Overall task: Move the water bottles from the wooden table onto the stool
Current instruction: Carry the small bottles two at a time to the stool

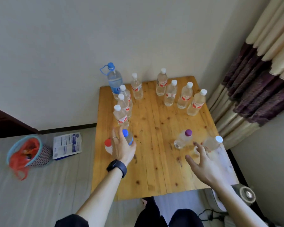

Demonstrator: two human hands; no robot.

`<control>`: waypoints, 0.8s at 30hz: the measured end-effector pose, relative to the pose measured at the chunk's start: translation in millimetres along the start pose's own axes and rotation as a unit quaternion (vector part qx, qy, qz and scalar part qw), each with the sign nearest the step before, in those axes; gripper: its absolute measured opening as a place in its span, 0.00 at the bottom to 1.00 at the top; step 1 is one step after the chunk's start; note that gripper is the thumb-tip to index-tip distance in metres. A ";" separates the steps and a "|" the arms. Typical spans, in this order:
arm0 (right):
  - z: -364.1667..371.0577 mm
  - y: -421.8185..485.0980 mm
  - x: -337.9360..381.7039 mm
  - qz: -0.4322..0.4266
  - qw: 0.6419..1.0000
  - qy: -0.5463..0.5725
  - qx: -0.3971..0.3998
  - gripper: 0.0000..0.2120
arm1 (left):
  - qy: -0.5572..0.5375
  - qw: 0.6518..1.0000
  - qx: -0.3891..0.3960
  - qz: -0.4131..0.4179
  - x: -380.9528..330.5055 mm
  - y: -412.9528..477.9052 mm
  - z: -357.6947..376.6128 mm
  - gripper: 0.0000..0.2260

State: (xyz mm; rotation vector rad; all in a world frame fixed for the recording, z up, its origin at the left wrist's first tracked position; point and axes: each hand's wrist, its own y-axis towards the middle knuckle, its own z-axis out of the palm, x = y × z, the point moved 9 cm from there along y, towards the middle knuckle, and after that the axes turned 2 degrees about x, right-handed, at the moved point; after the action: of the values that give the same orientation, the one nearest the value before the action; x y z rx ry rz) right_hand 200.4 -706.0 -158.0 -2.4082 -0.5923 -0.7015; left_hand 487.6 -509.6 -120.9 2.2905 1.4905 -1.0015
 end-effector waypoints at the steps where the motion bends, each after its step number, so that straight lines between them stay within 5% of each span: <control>1: -0.4 11.8 3.1 0.001 1.000 -0.006 -0.003 0.41 | 0.014 1.000 0.002 0.005 0.6 10.8 3.6 0.34; 11: 18.0 108.5 -4.0 0.098 0.995 -0.005 0.019 0.44 | -0.040 0.992 0.051 -0.104 43.3 53.0 36.2 0.28; 16: 27.4 124.3 -16.8 0.124 0.991 0.030 0.027 0.33 | -0.061 0.992 0.045 -0.104 46.5 57.3 39.2 0.18; 24: 45.3 107.8 -6.5 0.052 0.993 0.044 0.101 0.26 | -0.053 0.984 0.165 -0.033 24.0 32.2 72.3 0.17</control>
State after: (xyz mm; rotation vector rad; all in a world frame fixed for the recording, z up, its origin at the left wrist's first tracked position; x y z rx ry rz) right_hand 269.5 -760.3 -235.4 -2.1928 -0.4728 -0.6666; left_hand 491.5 -545.2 -195.4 2.3677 1.4580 -1.4611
